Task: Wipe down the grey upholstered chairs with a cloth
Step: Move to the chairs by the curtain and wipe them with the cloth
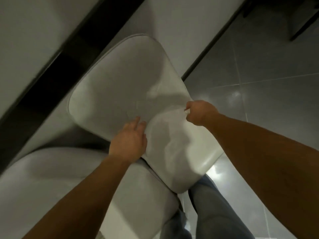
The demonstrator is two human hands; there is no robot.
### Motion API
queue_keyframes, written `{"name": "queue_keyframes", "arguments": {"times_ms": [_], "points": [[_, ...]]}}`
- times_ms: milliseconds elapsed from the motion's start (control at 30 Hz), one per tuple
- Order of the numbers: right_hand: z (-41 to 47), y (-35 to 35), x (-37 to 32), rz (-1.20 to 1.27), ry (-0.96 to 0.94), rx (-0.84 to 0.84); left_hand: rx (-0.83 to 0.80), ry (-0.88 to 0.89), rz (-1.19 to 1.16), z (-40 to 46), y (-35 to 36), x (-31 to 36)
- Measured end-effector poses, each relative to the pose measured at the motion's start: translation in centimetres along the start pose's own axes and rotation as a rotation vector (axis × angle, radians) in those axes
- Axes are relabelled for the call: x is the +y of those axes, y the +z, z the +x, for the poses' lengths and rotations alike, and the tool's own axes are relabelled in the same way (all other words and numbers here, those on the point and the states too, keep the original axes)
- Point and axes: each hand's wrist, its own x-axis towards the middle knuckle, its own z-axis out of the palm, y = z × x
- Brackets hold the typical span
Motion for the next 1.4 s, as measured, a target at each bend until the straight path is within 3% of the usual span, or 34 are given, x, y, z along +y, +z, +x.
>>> {"name": "queue_keyframes", "arguments": {"times_ms": [167,633,933,1200,1400], "points": [[-7.0,1.0,-1.3,-0.020,0.042,0.025,-0.168,-0.219,-0.130,-4.0,1.6,0.6],[-27.1,2.4,-2.5,0.061,0.129,0.244,-0.125,-0.018,-0.016,-17.0,1.6,6.4],[-34.2,-0.3,10.0,0.153,0.299,0.272,-0.131,0.033,0.112,-15.8,-1.5,14.0],[-37.2,-7.9,26.3,0.184,0.362,0.294,-0.099,0.027,0.182,-10.2,-5.4,29.5],[-37.8,-14.3,35.1,0.139,0.382,0.304,-0.029,0.153,0.127,-7.2,-7.3,41.8]]}}
